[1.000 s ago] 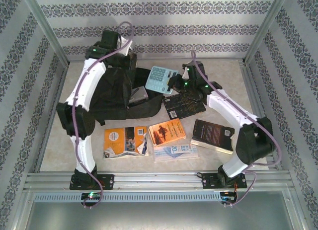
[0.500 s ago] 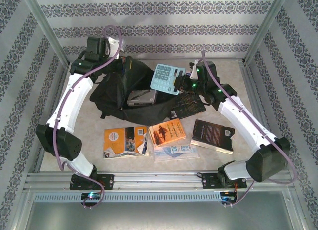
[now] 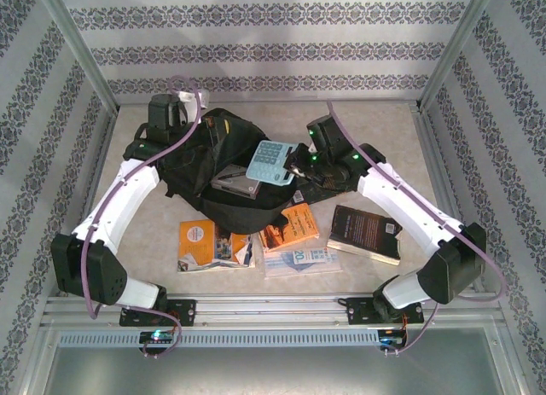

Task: Pack the student bag

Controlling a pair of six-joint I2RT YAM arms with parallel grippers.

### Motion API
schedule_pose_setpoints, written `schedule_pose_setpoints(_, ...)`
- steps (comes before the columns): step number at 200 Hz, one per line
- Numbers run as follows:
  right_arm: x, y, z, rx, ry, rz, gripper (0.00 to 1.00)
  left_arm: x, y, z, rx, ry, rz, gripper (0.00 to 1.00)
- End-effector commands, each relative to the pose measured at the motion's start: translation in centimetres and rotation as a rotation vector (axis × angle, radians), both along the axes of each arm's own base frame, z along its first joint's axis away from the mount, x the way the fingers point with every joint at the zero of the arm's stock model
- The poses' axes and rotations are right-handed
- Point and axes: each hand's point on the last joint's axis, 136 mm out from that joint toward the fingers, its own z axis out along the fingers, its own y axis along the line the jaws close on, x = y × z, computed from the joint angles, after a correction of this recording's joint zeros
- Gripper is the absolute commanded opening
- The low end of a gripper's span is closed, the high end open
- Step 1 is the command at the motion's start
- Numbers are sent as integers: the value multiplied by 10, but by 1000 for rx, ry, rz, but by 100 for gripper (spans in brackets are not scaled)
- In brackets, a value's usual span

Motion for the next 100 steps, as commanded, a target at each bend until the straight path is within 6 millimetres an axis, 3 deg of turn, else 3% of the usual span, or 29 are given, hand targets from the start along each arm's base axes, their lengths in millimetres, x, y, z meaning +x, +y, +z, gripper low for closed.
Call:
schedule_pose_setpoints(1,12,15,-4,51,19,-77,3,-7,-10,74,-113,-215,-31,0)
schedule_pose_setpoints(21,27,38,-12,51,29,-47,3,-10,-14,82,-138,-221,-51,0)
schedule_pose_setpoints(51,57,74,-41,48,67,-34,2,-10,-17,88,-181,-233,-61,0)
schedule_pose_setpoints(100,122,157,-47,289,-50,59,8,-5,-22,91,-249,-237,-76,0)
